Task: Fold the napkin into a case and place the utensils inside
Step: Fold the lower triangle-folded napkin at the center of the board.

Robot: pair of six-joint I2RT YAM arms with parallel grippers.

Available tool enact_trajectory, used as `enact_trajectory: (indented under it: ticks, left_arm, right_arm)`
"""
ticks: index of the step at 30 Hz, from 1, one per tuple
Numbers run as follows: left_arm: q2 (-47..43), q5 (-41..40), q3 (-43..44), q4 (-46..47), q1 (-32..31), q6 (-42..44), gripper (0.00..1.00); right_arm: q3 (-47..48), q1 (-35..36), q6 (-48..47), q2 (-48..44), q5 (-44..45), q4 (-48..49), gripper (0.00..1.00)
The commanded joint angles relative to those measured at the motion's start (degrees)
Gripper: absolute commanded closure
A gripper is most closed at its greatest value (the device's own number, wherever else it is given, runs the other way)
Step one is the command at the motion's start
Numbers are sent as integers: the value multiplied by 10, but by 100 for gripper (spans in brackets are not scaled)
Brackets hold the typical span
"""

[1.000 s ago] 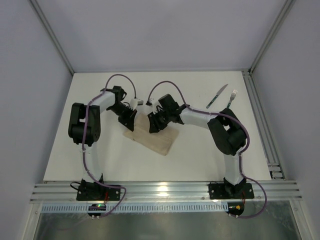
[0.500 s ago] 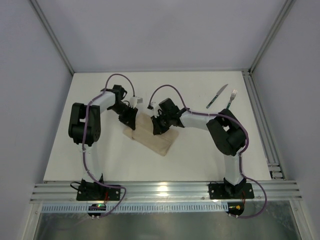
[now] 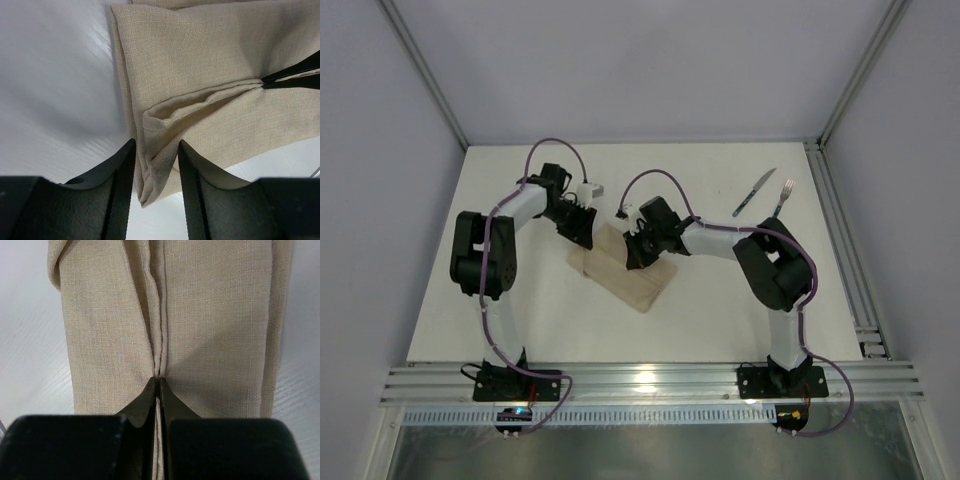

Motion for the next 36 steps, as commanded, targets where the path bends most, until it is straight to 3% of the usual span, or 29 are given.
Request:
enact_trajectory:
  ticks: [1,5,10,16,20,29,36]
  left_arm:
    - [-17,1,-5,32,2,-7,60]
    - [-2,6,1,32,2,-11,85]
    - [8,9,11,27,-1,-12,100]
    - [17,4,18,24,-5,-29,100]
    - [20,-1,24,21,-10,-37,100]
    - [24,2,42,10,-23,-45,99]
    - [50,-12,61,13,-31,-63,95]
  right_arm:
    - [-10,0,-14,-7,0,-22,96]
    - [-5,0,-25,-17,0,-26,96]
    - [24,-1,-27,-39,-16,-47,85]
    - [52,-25,14,-62,-49,-27,69]
    - [68,-47,44,-54,5,-26,66]
    - [109,-52,95,41,-36,-1,71]
    - [117,-61,117,80,-50,-20,80]
